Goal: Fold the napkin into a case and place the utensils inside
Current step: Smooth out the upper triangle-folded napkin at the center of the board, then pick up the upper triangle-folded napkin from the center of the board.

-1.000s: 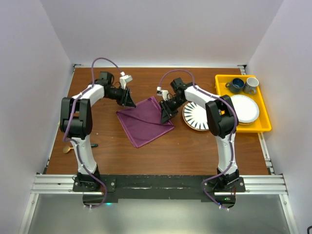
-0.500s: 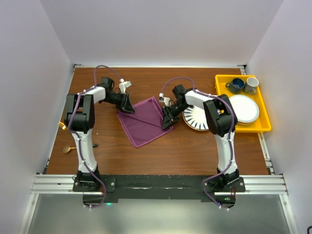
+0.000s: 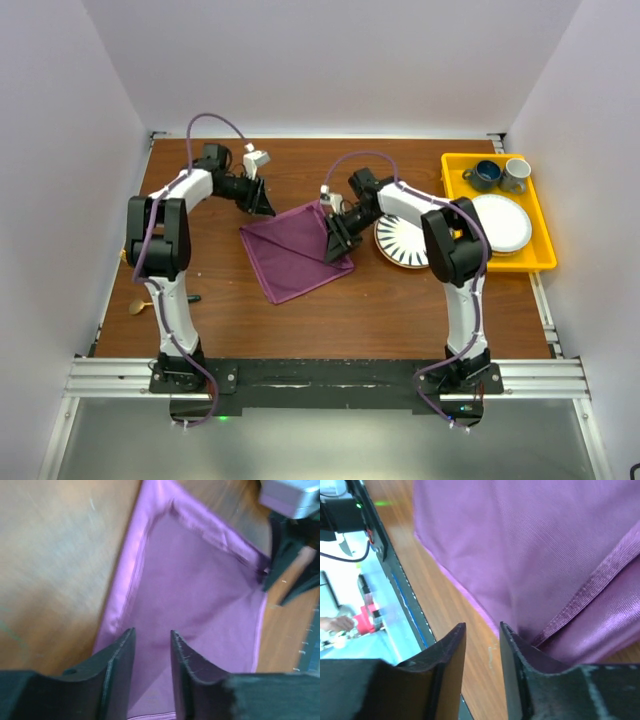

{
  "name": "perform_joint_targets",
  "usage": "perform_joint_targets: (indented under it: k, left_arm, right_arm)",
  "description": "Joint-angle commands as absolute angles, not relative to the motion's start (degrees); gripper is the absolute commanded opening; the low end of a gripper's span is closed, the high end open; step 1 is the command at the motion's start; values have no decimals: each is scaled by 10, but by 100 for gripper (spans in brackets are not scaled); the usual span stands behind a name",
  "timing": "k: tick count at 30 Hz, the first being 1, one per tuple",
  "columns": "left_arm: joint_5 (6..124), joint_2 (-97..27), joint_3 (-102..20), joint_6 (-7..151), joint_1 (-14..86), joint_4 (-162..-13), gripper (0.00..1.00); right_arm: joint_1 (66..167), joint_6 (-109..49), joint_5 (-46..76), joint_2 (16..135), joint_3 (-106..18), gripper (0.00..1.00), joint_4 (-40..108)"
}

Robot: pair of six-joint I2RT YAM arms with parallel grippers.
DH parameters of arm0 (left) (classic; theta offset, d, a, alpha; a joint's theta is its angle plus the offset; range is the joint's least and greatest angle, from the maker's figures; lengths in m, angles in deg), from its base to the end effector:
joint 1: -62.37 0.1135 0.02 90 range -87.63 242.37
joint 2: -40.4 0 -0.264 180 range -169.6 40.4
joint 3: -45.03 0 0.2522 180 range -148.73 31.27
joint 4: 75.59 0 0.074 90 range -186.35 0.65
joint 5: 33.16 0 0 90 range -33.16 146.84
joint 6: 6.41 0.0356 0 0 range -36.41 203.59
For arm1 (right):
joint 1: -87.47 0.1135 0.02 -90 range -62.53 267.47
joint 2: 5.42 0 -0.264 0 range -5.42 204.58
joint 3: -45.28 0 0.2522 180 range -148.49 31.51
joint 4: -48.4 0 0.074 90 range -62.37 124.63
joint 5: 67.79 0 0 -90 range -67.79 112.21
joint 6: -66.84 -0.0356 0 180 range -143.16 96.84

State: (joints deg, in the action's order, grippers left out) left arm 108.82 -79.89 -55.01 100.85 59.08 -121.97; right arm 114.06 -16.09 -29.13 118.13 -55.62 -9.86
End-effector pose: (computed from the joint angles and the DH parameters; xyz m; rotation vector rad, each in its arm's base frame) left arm 0.4255 -0.0526 0.1661 0.6712 2.3358 -1.1093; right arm 0.3576 0.2101 0.1414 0.9188 -2.6657 -1.3726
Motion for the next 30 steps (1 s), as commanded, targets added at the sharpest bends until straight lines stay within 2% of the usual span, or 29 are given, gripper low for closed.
perform_joint_targets:
  k: [1,5,10,16,20,27,30]
  left_arm:
    - [1052,-741,-587,1057,562,-1151,42]
    - [1023,-777,-622,1076,530,-1147,45]
    - [1015,-816,-651,1071,497,-1121,47]
    - [1024,-867,-686,1072,493,-1120,52]
    - [1026,-896,-701,1085,493,-1128,52]
    - [1044,-929,-729,1116,490,-1173,43]
    - [1048,-931,-723,1123,487,-1174,32]
  right_arm:
    - [1131,-200,-265,1084,-636,44,-28]
    - [1112,-248,-195,1110,-692,58,29]
    - [1105,-234,-141,1201,-811,59,-31]
    - [1101,-237,-129,1238,-807,62,0]
    - [1100,-247,-136,1256,-799,58,14]
    - [1096,-252,-141,1267,-789,59,24]
    - [1096,-254,-141,1272,-793,62,26]
